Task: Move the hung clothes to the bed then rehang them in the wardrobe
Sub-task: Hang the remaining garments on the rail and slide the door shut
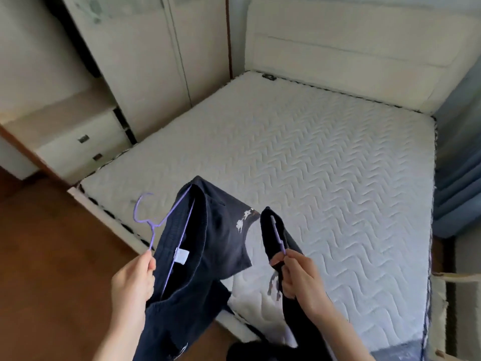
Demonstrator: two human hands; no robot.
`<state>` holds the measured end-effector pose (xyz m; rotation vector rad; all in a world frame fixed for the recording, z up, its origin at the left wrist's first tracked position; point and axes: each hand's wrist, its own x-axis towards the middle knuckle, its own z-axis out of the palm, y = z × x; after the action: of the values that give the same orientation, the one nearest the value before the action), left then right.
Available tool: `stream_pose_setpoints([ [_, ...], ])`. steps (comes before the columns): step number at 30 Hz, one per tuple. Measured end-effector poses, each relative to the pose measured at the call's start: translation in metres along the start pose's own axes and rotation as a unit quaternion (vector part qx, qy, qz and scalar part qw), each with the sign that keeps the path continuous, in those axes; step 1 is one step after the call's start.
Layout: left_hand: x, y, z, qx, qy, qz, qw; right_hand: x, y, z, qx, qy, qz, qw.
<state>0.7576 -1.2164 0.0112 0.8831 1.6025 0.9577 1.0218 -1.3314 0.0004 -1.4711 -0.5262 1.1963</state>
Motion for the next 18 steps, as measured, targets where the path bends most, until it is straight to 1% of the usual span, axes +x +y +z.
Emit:
stream_pose_setpoints([
  [4, -0.021, -0.006, -0.118, -0.030, 0.038, 0.021, 0.999, -0.067, -0.019, 0.085, -0.041, -0.087, -0.060, 0.994],
  [8, -0.035, -0.010, -0.217, -0.017, 0.119, 0.027, 0.992, -0.094, -0.022, 0.158, -0.096, -0.146, -0.125, 0.977],
  [10, -0.036, -0.014, -0.255, -0.009, 0.170, 0.033, 0.985, -0.089, -0.018, 0.194, -0.097, -0.164, -0.127, 0.973],
  [12, -0.034, -0.021, -0.285, -0.008, 0.193, 0.037, 0.980, -0.082, -0.013, 0.233, -0.101, -0.193, -0.126, 0.968],
  [18, 0.009, -0.046, -0.351, -0.022, 0.275, -0.024, 0.961, -0.028, 0.022, 0.353, -0.133, -0.284, -0.100, 0.944],
])
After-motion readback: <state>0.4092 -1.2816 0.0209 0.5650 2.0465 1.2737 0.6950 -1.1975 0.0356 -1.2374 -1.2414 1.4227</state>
